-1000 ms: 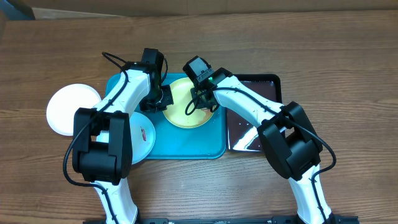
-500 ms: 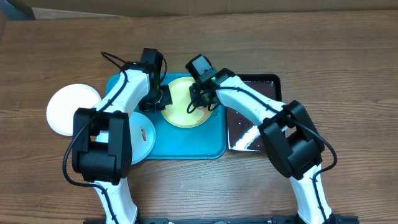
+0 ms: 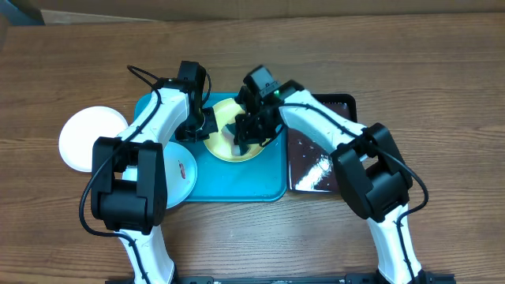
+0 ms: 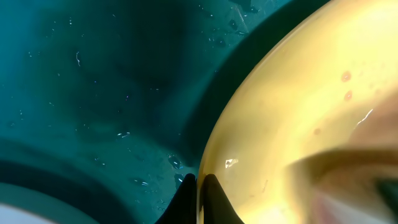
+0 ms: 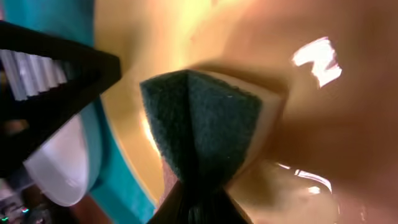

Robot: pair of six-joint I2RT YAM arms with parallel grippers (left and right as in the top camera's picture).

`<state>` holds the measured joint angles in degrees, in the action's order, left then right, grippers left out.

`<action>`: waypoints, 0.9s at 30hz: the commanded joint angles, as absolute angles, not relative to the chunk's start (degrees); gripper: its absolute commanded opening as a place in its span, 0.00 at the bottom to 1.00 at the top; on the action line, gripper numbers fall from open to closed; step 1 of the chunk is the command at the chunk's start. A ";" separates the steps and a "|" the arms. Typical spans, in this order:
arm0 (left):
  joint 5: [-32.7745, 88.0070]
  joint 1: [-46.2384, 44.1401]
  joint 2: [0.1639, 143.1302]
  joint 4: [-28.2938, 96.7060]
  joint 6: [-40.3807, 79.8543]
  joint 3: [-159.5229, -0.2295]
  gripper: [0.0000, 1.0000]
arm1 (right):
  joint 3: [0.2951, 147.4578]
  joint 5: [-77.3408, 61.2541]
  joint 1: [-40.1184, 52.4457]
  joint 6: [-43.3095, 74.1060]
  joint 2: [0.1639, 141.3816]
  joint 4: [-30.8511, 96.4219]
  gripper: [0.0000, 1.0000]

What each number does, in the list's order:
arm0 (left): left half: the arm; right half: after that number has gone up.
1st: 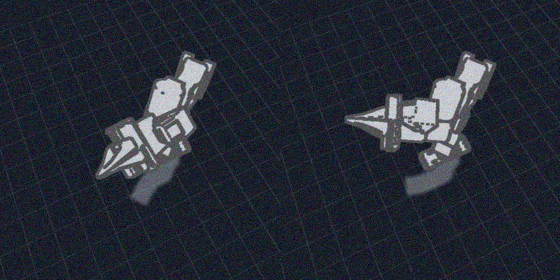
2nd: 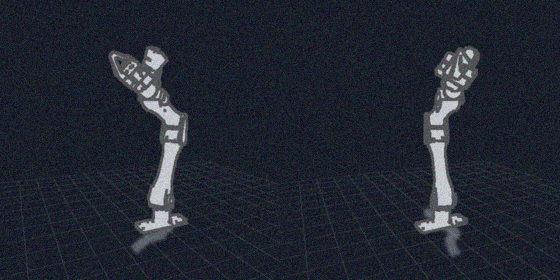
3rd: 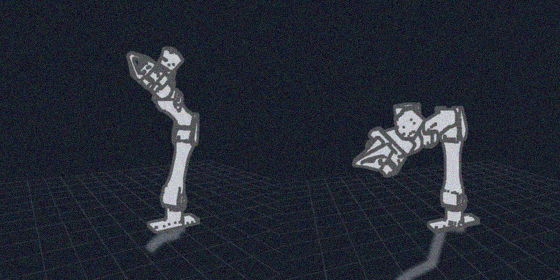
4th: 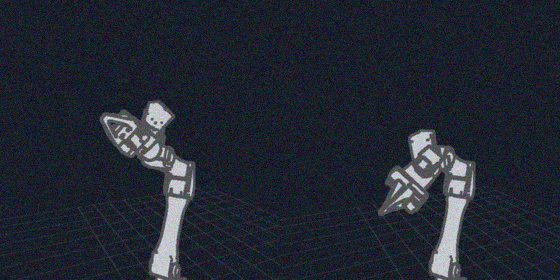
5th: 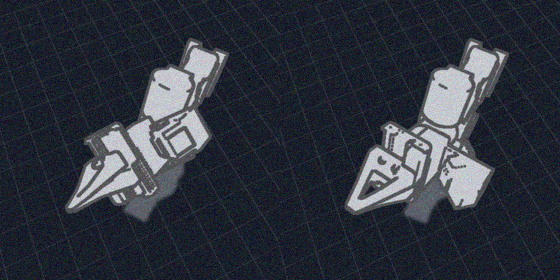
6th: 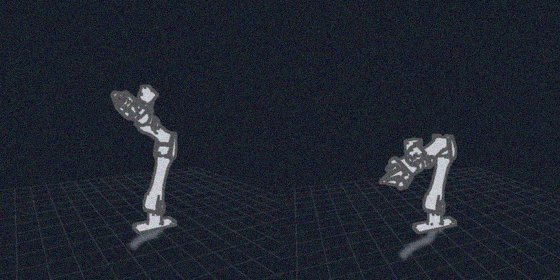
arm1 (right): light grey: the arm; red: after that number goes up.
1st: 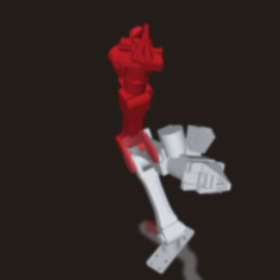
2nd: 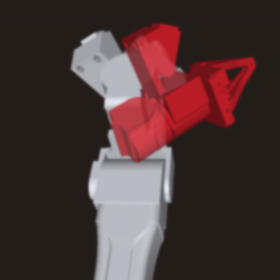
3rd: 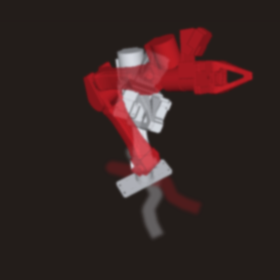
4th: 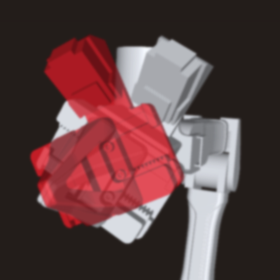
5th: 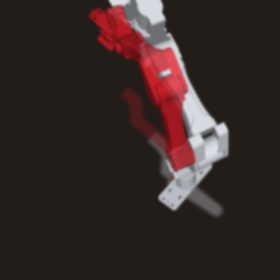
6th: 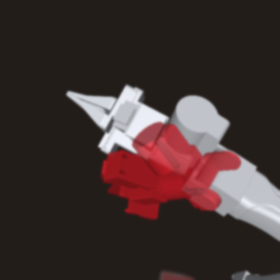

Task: Clean dirty plates on tray and stack at the side
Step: 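Scrub the yellow plate's stain with the sponge in the right gripper, then return the sponge to the black tray and open the right gripper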

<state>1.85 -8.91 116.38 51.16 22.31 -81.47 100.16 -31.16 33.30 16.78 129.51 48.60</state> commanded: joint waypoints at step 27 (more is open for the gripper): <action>1.08 -9.04 116.99 50.92 21.39 -80.75 0.04 | 91.33 6.46 16.64 16.97 115.13 67.44 0.06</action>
